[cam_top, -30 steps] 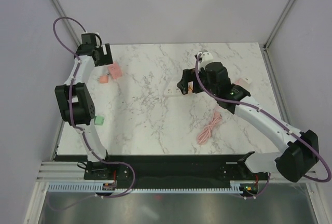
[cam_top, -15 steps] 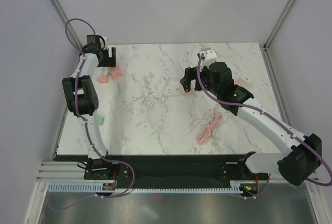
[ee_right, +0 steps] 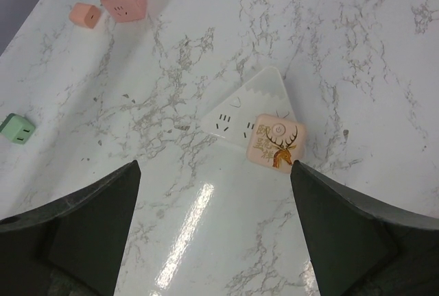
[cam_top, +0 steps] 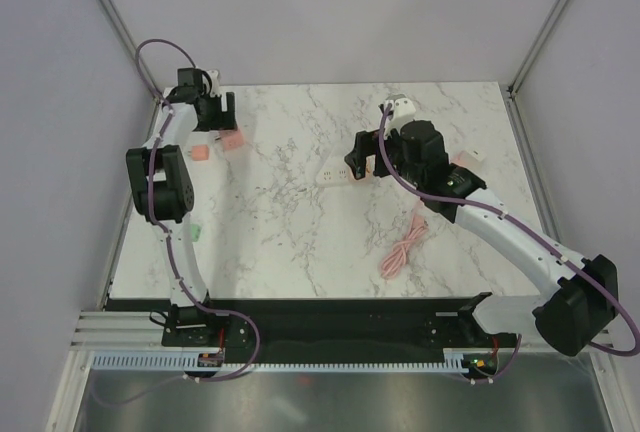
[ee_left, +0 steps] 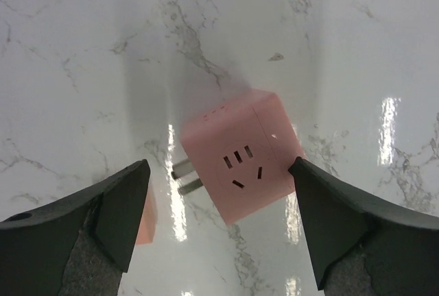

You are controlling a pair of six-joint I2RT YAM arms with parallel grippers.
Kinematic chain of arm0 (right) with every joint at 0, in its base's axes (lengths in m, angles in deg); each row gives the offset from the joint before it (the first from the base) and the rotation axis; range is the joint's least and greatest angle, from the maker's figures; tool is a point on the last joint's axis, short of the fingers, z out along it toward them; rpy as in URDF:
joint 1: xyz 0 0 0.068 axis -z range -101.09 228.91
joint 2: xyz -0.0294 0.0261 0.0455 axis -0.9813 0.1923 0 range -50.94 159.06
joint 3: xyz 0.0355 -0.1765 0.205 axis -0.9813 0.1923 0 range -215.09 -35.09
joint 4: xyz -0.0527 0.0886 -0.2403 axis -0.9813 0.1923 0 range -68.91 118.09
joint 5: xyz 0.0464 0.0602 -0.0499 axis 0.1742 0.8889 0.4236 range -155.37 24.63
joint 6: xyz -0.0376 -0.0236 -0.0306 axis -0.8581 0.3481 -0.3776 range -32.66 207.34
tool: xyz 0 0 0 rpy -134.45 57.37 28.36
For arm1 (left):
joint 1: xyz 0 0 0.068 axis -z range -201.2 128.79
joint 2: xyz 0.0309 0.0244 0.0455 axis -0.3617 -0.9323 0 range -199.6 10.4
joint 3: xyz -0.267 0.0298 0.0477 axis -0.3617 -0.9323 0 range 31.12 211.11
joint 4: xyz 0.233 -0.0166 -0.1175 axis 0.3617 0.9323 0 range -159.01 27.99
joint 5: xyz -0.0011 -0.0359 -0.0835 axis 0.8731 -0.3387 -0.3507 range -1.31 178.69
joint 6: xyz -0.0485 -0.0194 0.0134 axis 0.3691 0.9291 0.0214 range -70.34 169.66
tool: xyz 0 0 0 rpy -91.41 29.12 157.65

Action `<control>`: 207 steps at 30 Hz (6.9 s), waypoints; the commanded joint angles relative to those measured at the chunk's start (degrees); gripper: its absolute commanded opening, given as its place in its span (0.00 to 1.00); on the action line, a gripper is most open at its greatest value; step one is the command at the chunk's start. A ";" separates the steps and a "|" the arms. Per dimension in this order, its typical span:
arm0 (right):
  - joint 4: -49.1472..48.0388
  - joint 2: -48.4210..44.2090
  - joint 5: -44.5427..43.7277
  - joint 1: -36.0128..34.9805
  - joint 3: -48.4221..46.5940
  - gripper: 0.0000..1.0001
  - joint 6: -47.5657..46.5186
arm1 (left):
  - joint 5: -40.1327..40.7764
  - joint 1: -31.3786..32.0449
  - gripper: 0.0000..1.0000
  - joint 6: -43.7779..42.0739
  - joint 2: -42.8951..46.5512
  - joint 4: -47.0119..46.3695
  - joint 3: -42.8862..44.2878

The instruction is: Insert the plug

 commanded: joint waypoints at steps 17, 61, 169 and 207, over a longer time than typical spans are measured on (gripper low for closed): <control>-0.15 -5.09 3.73 0.00 4.18 0.98 7.54 | -4.62 6.29 0.88 4.37 14.96 1.65 -14.57; -9.54 3.33 -6.46 -3.33 3.21 0.98 9.66 | -20.43 14.91 0.02 42.44 35.61 -21.88 -30.98; -0.07 -7.65 61.92 1.50 3.83 0.00 -20.32 | -48.30 41.89 0.66 -14.62 48.03 10.79 -29.34; 2.75 -12.12 21.23 17.93 4.53 0.98 17.38 | 26.75 41.36 0.02 46.45 39.60 -4.86 -28.64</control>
